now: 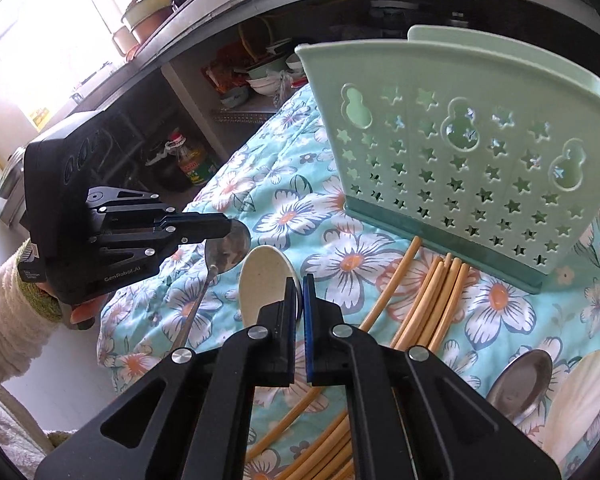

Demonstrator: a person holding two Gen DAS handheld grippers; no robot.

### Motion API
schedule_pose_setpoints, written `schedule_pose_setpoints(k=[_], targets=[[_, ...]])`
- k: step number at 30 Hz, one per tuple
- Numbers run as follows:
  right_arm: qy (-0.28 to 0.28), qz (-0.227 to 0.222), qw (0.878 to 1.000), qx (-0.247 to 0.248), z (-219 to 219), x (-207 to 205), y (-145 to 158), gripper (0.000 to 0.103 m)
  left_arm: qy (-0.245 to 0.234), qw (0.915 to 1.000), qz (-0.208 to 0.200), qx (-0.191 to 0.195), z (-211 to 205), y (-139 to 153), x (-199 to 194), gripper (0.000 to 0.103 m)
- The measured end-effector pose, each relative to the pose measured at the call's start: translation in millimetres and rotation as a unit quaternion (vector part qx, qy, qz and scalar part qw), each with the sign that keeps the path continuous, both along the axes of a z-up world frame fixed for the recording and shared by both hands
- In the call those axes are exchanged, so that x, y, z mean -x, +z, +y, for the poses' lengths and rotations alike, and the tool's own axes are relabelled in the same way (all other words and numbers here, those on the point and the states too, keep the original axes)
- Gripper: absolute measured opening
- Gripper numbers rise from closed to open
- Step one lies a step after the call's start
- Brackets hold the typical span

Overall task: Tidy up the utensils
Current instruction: 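Lift the white spoon with the right tool while the left tool carries the metal spoon over the holder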

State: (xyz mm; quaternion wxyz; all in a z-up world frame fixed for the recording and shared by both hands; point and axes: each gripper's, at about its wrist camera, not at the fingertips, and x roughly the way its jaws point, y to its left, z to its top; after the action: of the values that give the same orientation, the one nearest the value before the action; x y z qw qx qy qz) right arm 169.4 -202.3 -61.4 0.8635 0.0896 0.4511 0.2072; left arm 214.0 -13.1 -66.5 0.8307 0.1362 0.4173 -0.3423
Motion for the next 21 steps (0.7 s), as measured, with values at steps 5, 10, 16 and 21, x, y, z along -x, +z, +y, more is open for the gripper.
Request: schedule_pose_setpoints(k=[5, 10, 16, 21], targets=[[-0.033, -0.048, 0.998, 0.0, -16, 19, 33, 0.003, 0.036, 0.9975, -0.06, 0.009, 10, 44, 5, 0.001], [-0.073, -0.108, 0.991, 0.0, -42, 46, 76, 0.003, 0.091, 0.9815, -0.154, 0.068, 17, 120, -1, 0.001], [-0.122, -0.164, 0.979, -0.01, -80, 76, 119, 0.003, 0.16, 0.9395, -0.253, 0.166, 4, 203, -17, 0.001], [-0.153, -0.188, 0.97, -0.014, -101, 93, 136, 0.003, 0.18, 0.9245, -0.276, 0.191, -34, 219, -41, 0.0]])
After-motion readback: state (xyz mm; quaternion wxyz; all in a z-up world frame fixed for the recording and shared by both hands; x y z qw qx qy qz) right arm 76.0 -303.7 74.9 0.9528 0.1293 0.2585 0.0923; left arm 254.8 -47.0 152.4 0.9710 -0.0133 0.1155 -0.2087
